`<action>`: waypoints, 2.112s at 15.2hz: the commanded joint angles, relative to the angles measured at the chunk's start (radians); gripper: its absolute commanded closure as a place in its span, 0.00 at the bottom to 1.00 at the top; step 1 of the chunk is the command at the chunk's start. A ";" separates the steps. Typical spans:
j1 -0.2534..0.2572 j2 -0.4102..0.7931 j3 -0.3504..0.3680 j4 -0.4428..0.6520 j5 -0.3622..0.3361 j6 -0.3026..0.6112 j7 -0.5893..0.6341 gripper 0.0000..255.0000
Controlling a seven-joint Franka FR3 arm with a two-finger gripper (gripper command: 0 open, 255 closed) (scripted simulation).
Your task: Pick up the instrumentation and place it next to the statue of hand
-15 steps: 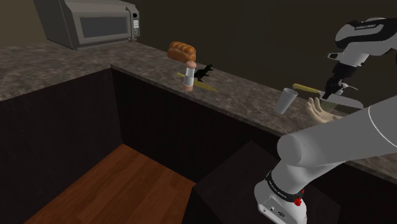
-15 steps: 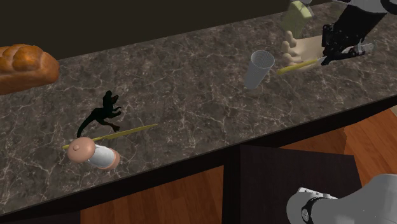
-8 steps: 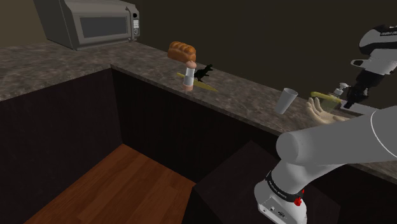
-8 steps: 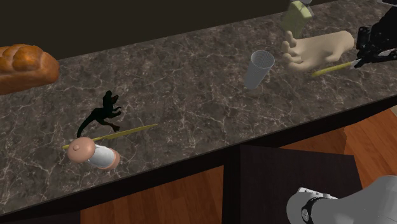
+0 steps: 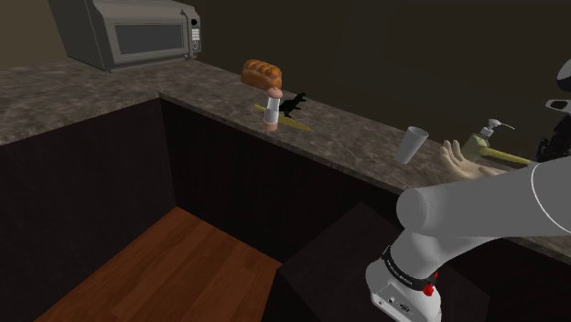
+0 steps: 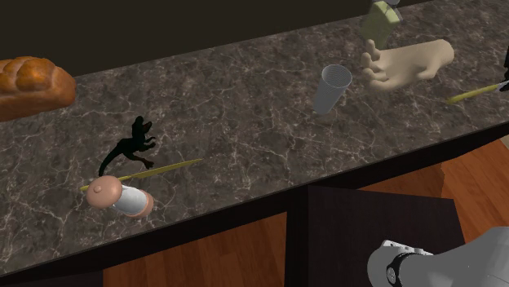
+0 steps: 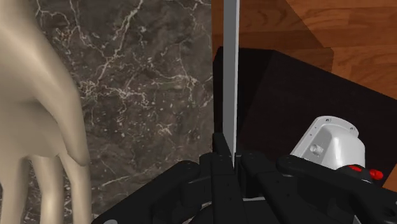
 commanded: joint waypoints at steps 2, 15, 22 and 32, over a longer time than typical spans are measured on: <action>-0.020 -0.014 -0.035 0.013 -0.027 -0.008 -0.053 1.00; -0.017 -0.006 -0.112 -0.136 -0.067 0.159 -0.034 1.00; -0.002 0.017 -0.170 -0.202 -0.085 0.255 -0.028 1.00; 0.046 0.075 -0.280 -0.281 -0.103 0.403 -0.027 1.00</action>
